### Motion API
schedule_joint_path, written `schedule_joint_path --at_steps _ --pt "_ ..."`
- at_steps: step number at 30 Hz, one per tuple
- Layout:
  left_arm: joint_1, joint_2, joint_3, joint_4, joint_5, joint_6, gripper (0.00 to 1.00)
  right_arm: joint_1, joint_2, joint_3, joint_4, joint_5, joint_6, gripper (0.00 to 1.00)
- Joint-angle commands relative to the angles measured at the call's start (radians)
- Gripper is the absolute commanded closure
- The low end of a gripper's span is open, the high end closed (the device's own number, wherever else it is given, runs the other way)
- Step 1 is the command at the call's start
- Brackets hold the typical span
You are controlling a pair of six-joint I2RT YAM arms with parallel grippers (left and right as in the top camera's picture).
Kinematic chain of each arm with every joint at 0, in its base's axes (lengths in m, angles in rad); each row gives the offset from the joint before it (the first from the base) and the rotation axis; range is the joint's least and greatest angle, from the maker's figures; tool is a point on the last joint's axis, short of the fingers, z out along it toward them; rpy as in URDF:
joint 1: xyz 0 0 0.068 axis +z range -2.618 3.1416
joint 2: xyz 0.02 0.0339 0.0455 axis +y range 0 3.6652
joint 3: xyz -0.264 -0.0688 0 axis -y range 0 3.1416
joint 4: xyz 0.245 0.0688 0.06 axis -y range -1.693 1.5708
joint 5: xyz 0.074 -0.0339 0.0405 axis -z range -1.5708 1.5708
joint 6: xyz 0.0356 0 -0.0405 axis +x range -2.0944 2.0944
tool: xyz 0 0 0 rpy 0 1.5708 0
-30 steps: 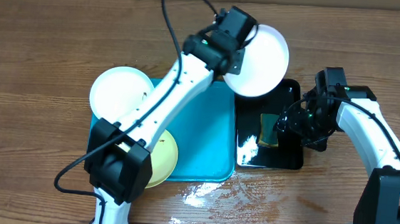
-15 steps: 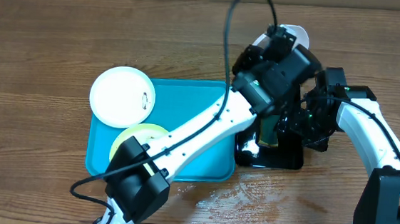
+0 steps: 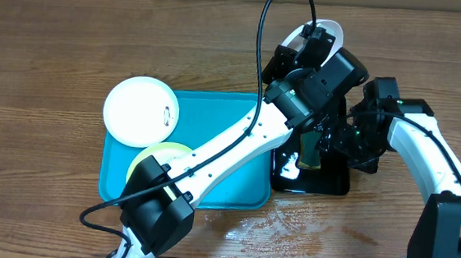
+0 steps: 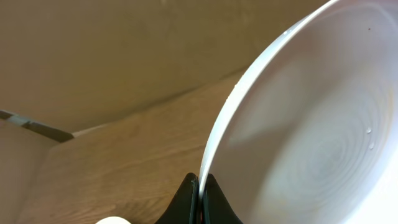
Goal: Clean dirty plates on tray and stack at the side
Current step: 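Lift the right white plate with the left gripper and carry it left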
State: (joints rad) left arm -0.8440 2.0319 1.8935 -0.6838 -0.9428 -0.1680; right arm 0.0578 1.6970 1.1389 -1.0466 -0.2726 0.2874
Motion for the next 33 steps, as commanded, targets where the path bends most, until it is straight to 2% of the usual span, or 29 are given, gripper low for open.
schedule_joint_path --at_steps 1,6,9,10,16,20,25,30,33 --pt "0.029 0.008 0.024 -0.028 0.132 -0.051 0.96 0.032 -0.029 0.019 0.01 0.008 -0.003 0.08" --pt "0.095 -0.008 0.025 -0.114 0.394 -0.108 0.96 0.084 -0.029 0.019 0.031 0.042 -0.003 0.08" --pt "0.167 -0.028 0.025 -0.163 0.613 -0.138 0.96 0.104 -0.029 0.019 0.031 0.088 0.032 0.09" --pt "0.211 -0.036 0.025 -0.181 0.728 -0.152 0.96 0.109 -0.029 0.019 0.031 0.089 0.035 0.09" --pt "0.438 -0.041 0.025 -0.21 1.203 -0.19 0.96 0.127 -0.029 0.013 0.06 0.089 0.034 0.09" --pt "0.595 -0.041 0.025 -0.22 1.412 -0.188 0.96 0.154 -0.029 -0.002 0.103 0.089 0.034 0.12" --pt "0.782 -0.041 0.025 -0.318 1.462 -0.18 0.96 0.196 -0.027 -0.022 0.182 0.104 0.034 0.28" --pt "0.967 -0.041 0.025 -0.413 1.454 -0.137 0.96 0.233 -0.009 -0.023 0.232 0.204 0.057 0.29" --pt "1.073 -0.041 0.024 -0.445 1.397 -0.135 0.96 0.24 0.01 -0.023 0.246 0.216 0.057 0.28"
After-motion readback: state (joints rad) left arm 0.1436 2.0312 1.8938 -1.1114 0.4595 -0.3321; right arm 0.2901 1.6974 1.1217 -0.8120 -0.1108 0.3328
